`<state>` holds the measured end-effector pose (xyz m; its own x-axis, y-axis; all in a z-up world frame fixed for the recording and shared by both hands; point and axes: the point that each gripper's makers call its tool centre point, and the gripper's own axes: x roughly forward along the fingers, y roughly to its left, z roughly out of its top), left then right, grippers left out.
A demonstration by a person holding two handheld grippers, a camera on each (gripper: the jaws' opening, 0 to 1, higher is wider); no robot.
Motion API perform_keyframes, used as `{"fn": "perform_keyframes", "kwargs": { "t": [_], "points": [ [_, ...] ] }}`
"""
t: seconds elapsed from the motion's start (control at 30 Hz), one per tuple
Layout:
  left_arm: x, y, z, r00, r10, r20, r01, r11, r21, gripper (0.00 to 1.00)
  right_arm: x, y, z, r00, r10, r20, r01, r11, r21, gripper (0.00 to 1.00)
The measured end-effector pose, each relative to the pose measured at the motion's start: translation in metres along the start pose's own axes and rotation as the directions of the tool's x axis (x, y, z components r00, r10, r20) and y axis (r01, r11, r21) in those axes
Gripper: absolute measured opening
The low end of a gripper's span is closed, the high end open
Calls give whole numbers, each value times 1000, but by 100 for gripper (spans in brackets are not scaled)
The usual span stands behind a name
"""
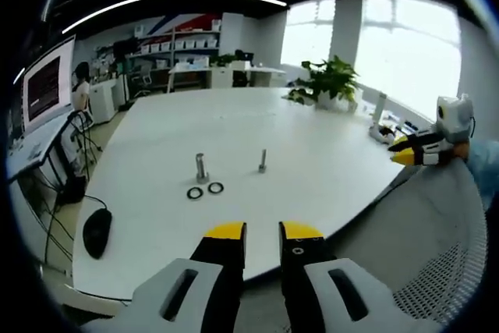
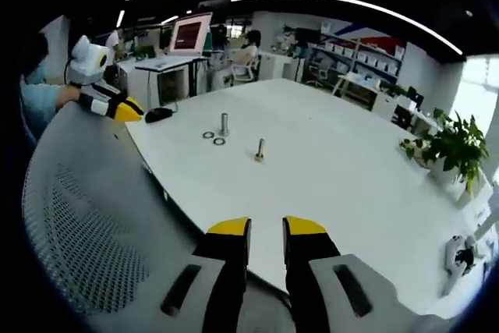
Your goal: Place the washer onto the threaded stud by aligning its center hole with the stud, sliding it down to the base, and recovering from edge contact or off-axis alignment until the washer reaches the visible bottom stop.
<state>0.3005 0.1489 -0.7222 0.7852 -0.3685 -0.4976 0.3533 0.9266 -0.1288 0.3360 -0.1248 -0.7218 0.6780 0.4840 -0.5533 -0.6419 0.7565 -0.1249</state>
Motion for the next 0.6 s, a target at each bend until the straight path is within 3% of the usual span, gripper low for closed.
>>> {"fn": "perform_keyframes", "kwargs": {
  "t": [0.13,0.6],
  "points": [
    [3,2,1,1000,8,-9,-8,1000,-4,14,3,-5,0,1000,15,7,-15,997,80,18],
    [0,4,2,1000,24,17,-23,999,-31,14,-1,3,12,995,48,86,-53,997,56,17]
  ]
}}
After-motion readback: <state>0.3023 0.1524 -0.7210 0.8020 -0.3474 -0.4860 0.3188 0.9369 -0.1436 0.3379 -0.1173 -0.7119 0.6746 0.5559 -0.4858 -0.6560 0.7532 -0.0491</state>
